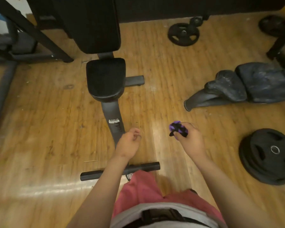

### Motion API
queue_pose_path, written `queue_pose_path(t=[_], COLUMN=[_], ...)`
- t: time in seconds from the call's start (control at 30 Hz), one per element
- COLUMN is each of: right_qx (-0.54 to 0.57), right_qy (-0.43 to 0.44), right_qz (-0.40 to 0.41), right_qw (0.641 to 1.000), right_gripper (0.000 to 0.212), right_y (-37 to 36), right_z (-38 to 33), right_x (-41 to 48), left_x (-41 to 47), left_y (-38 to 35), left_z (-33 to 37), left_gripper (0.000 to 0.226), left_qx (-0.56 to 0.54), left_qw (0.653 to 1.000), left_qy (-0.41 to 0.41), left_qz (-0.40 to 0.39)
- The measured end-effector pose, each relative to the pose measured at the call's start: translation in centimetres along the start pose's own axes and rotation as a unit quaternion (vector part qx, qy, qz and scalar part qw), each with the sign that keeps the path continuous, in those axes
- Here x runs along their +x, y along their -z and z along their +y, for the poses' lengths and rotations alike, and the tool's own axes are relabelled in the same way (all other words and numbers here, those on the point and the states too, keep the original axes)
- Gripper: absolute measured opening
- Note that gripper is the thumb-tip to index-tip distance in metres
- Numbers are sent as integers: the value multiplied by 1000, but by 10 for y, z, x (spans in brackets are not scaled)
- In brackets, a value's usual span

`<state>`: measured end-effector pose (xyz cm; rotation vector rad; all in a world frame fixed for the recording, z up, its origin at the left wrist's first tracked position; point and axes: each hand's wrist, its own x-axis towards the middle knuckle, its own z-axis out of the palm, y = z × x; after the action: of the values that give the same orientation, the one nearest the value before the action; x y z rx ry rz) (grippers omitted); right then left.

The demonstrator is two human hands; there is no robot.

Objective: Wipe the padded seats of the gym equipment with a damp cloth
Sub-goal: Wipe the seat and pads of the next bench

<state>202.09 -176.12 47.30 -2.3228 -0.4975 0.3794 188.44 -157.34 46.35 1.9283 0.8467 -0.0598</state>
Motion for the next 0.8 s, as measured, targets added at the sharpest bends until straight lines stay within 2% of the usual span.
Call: queue_pose_path(t=[0.17, 0.43, 0.6, 0.8], right_qx=[39, 61, 75, 92], right_qy=[-29, -109, -158, -188], right_qz=[0, 41, 98, 127], right_qw=[999, 991, 980, 970], right_gripper=[26, 20, 14, 14], right_y=[68, 190, 240, 272], right_z=[67, 177, 223, 253], right_x=[-16, -43, -54, -31], left_x=[-14, -29, -14, 19], left_y=[-80, -225, -276, -325], left_z=[54, 140, 189, 230], left_gripper=[15, 9, 13, 14], left_qx=[22, 63, 99, 111], left_qw=[1000, 986, 975, 967], left_qy=[-15, -74, -105, -122], left_qz=[-12, -138, -170, -196])
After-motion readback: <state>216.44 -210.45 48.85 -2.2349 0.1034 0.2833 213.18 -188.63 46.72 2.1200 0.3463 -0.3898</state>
